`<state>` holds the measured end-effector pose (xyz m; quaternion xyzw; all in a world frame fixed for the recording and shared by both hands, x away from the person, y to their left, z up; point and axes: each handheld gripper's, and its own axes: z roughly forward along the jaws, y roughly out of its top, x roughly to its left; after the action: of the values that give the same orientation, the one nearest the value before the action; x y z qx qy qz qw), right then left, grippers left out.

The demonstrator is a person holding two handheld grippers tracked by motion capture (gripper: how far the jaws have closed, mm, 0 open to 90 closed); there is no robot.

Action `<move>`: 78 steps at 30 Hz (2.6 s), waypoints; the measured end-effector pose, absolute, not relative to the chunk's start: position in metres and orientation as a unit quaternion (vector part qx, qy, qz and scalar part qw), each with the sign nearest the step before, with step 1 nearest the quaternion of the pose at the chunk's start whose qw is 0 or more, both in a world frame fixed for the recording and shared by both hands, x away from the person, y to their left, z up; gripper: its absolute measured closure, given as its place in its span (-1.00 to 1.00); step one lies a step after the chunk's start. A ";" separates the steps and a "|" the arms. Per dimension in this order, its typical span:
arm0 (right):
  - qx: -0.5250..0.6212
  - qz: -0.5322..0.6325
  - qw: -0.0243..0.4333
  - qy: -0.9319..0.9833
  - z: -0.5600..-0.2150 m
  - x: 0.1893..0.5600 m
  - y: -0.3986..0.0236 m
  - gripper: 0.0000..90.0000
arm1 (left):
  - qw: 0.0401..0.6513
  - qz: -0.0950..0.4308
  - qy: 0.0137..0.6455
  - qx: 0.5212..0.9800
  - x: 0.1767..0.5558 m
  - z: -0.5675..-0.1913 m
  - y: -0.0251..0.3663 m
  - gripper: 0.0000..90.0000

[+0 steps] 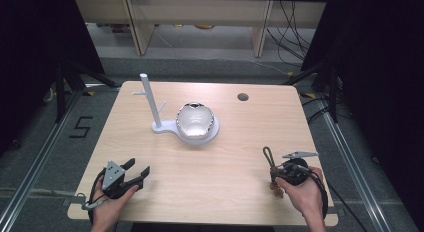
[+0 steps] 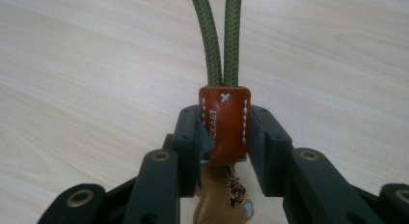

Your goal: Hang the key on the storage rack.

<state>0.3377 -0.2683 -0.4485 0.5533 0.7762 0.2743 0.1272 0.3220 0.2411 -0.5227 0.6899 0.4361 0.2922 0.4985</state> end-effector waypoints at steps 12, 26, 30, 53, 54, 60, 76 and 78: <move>0.528 0.345 0.162 0.759 -0.454 0.331 -0.267 0.51 | 0.498 0.294 0.436 0.690 0.322 -0.523 0.241 -0.22; 0.499 0.414 0.203 0.734 -0.464 0.322 -0.255 0.51 | 0.497 0.294 0.436 0.690 0.322 -0.523 0.241 -0.22; 0.491 0.434 0.214 0.725 -0.469 0.320 -0.251 0.51 | 0.498 0.294 0.436 0.690 0.322 -0.523 0.241 -0.22; 0.444 0.501 0.233 0.705 -0.470 0.317 -0.237 0.51 | 0.500 0.293 0.441 0.686 0.321 -0.523 0.241 -0.22; 0.445 0.501 0.229 0.707 -0.469 0.316 -0.236 0.51 | 0.499 0.293 0.441 0.686 0.321 -0.523 0.241 -0.22; 0.436 0.510 0.238 0.703 -0.467 0.315 -0.232 0.51 | 0.500 0.293 0.441 0.685 0.321 -0.523 0.241 -0.22; 0.424 0.530 0.243 0.693 -0.466 0.315 -0.225 0.51 | 0.499 0.295 0.446 0.682 0.321 -0.523 0.241 -0.23; 0.425 0.535 0.236 0.691 -0.466 0.314 -0.223 0.51 | 0.498 0.295 0.446 0.683 0.321 -0.523 0.242 -0.23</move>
<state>0.3145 -0.2232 -0.4662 0.4249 0.6913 0.5345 0.2362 0.3209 0.2419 -0.5226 0.6827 0.4461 0.2949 0.4979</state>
